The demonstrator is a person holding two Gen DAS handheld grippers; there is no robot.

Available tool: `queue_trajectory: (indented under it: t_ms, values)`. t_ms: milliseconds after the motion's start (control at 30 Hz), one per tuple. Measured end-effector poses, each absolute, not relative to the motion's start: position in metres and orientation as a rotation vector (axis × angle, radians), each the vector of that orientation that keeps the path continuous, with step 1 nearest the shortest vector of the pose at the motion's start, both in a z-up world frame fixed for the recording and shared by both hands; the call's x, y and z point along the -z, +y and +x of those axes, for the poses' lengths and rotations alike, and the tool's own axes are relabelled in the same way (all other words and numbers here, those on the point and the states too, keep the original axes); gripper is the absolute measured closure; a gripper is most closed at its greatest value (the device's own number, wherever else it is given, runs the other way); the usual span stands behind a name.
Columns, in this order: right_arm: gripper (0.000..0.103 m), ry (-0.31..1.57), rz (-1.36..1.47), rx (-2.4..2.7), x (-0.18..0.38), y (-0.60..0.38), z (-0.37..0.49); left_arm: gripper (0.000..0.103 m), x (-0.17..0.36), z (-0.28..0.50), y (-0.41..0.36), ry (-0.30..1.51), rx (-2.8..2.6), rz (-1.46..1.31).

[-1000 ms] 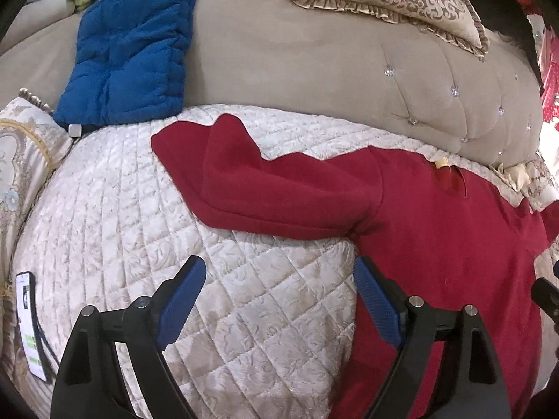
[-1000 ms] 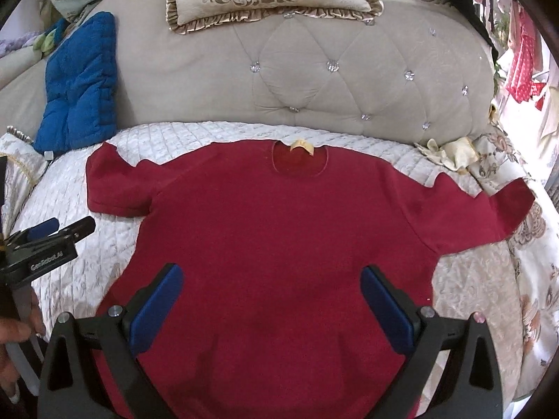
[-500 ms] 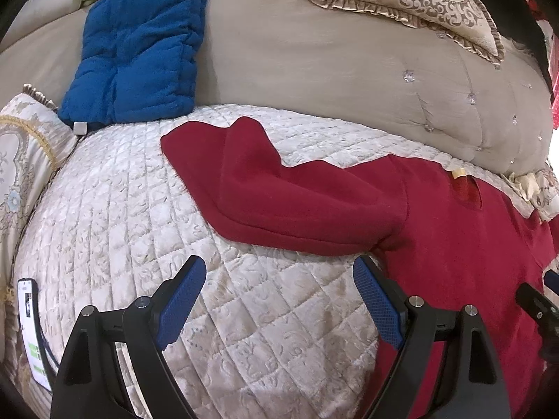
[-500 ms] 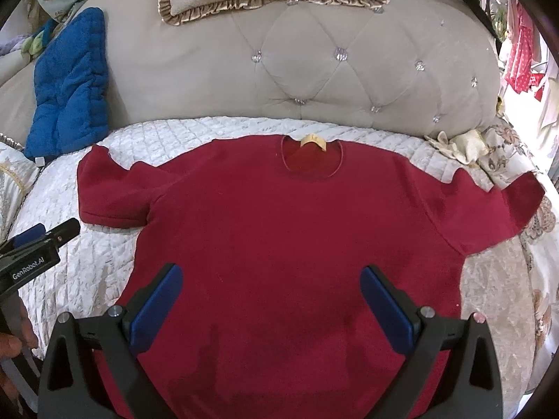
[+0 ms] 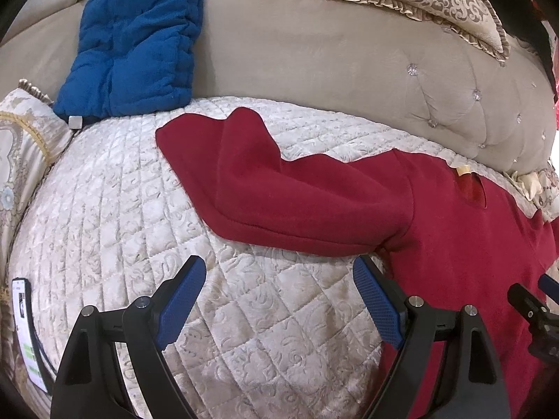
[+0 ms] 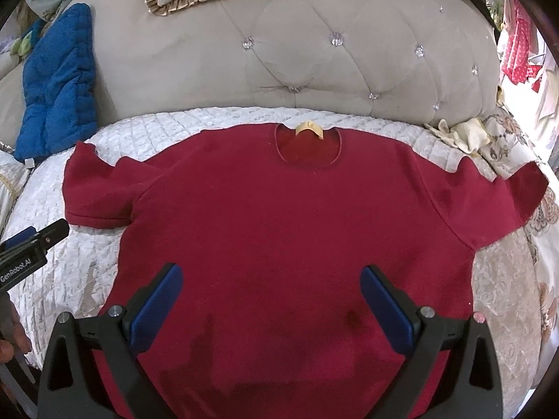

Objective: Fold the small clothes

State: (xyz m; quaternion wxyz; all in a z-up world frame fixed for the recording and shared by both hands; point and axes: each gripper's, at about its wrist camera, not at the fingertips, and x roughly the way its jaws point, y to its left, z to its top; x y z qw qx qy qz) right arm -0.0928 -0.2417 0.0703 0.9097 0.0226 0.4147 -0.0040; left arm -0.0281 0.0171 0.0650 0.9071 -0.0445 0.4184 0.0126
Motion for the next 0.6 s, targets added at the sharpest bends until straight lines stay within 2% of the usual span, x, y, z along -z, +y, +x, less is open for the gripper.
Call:
queue_trajectory:
  t_ms: [300, 600]
  values:
    - [0.000, 0.867, 0.050, 0.014, -0.064, -0.243, -0.085, 0.035, -0.059, -0.016, 0.029, 0.891, -0.025, -0.130]
    - [0.000, 0.879, 0.069, -0.014, -0.062, -0.242, -0.075, 0.035, -0.059, 0.010, 0.085, 0.894, -0.117, -0.245]
